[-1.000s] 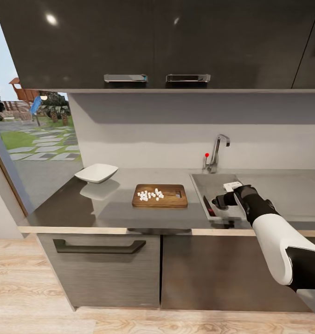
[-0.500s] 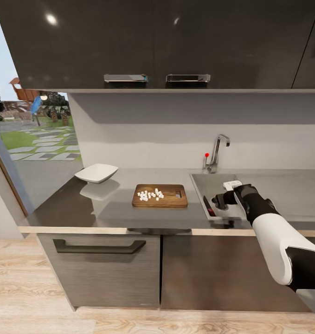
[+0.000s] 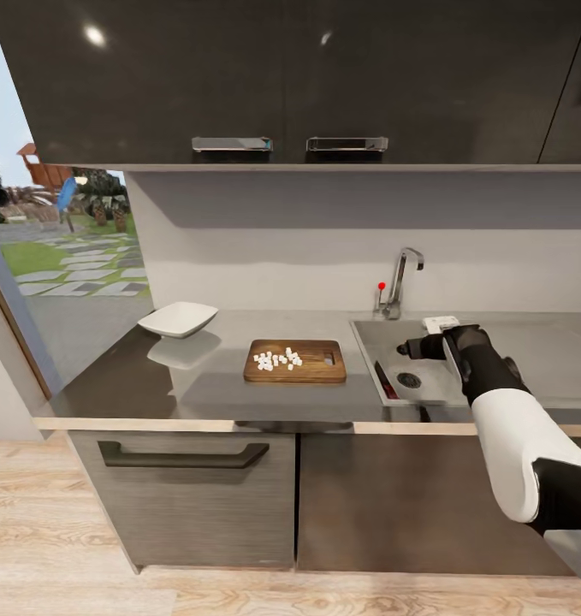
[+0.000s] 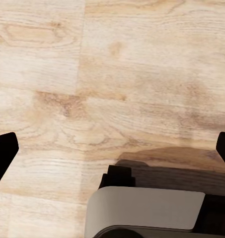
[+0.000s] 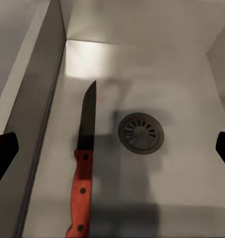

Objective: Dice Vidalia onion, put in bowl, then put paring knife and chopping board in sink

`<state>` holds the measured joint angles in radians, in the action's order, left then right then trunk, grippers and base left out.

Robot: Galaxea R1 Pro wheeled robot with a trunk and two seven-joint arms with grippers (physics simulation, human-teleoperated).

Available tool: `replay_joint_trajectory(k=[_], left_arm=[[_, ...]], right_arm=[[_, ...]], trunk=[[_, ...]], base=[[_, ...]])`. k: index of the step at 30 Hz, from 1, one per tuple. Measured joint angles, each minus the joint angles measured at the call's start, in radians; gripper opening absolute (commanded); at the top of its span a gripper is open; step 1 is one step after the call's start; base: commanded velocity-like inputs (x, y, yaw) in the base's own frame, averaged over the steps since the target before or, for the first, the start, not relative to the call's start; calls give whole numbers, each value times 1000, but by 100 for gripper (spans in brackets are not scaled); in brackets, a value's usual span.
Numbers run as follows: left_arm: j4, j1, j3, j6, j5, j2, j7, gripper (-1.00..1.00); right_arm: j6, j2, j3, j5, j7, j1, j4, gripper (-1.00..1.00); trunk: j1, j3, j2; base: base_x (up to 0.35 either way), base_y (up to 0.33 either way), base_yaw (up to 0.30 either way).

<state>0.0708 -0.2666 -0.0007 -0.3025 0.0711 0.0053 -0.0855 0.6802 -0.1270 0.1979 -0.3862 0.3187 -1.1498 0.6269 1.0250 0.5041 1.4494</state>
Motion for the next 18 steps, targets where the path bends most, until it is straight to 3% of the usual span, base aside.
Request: replay_joint_trajectory(k=[7, 12, 18], left_arm=[[0, 0, 0, 0, 0, 1, 0, 100], [0, 0, 0, 0, 0, 1, 0, 100], [0, 0, 0, 0, 0, 2, 0, 100]], right_arm=[[18, -1, 30, 1, 1, 0, 2, 100], [25, -3, 44, 2, 1, 0, 1, 100], [27, -3, 139, 5, -3, 0, 1, 100]], trunk=[[0, 0, 0], [0, 0, 0], [0, 0, 0]], base=[[0, 2, 0], [0, 174, 0], [-2, 269, 0]])
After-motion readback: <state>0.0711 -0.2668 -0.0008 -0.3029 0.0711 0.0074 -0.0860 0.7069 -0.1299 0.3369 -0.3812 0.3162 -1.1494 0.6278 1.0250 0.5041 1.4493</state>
